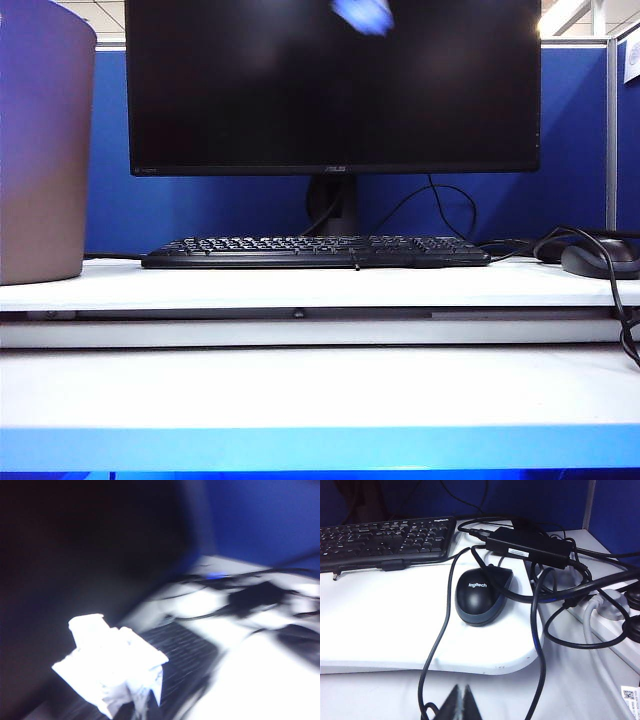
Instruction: Pick up all paper balls from the table and place them in the pink trash can.
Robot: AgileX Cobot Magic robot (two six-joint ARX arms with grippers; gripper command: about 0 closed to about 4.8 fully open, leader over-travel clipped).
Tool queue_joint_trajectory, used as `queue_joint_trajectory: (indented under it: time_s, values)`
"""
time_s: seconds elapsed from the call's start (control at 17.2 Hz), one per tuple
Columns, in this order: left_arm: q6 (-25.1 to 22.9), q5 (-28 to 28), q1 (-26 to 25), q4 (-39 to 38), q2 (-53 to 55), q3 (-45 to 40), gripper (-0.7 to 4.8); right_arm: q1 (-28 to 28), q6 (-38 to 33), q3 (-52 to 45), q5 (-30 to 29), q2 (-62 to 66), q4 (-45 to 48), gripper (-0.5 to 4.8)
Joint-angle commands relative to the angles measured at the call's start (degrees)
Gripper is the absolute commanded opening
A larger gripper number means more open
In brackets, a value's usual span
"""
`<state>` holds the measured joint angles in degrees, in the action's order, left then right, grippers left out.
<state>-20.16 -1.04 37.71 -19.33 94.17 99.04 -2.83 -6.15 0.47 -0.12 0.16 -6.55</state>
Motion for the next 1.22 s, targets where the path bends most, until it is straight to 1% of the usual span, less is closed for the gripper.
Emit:
queue_joint_trajectory:
  time_s: [0.06, 0.17, 0.29, 0.35, 0.41, 0.47, 0.58, 0.7, 0.76, 0.82, 0.99, 1.22]
  values:
    - [-0.8, 5.0, -3.7, -9.4, -9.9, 0.1, -0.06, 0.0, 0.2, -0.1, 0.0, -0.1, 0.8, -0.05]
    - [-0.8, 5.4, -6.0, -12.4, -15.5, 0.1, -0.06, 0.0, 0.2, -0.1, 0.0, -0.1, 0.8, -0.05]
    - [-1.0, 9.4, -8.7, -16.3, -22.2, 0.1, -0.06, 0.0, 0.2, -0.1, 0.0, -0.1, 0.8, -0.05]
    - [-1.7, 11.8, -11.0, -20.2, -25.6, 0.1, -0.06, 0.0, 0.2, -0.1, 0.0, -0.1, 0.8, -0.05]
    - [-1.9, 12.8, -13.2, -22.9, -27.2, 0.1, -0.06, 0.0, 0.2, -0.1, 0.0, -0.1, 0.8, -0.05]
    - [-1.6, 12.8, -16.5, -26.5, -28.6, 0.1, -0.06, 0.0, 0.2, -0.1, 0.0, -0.1, 0.8, -0.05]
    - [-0.8, 12.8, -19.7, -30.7, -29.2, 0.1, -0.06, 0.0, 0.2, -0.1, 0.0, -0.1, 0.8, -0.05]
    - [-0.9, 13.1, -20.1, -32.5, -29.1, 0.0, -0.06, 0.0, 0.2, -0.1, 0.0, -0.1, 0.8, -0.05]
    - [-0.8, 15.6, -20.1, -32.4, -29.0, -0.1, -0.06, 0.0, 0.2, -0.1, 0.0, -0.1, 0.8, -0.05]
    - [-0.6, 20.0, -20.1, -33.3, -28.6, -0.1, -0.06, 0.0, 0.2, -0.1, 0.0, -0.1, 0.8, -0.05]
    - [-0.2, 25.6, -20.1, -36.5, -27.8, -0.3, -0.06, 0.0, 0.2, -0.1, 0.0, -0.1, 0.7, -0.05]
    - [0.1, 25.5, -20.1, -38.3, -27.4, -0.3, 0.01, 0.0, 0.2, -0.1, 0.0, -0.1, 0.8, -0.05]
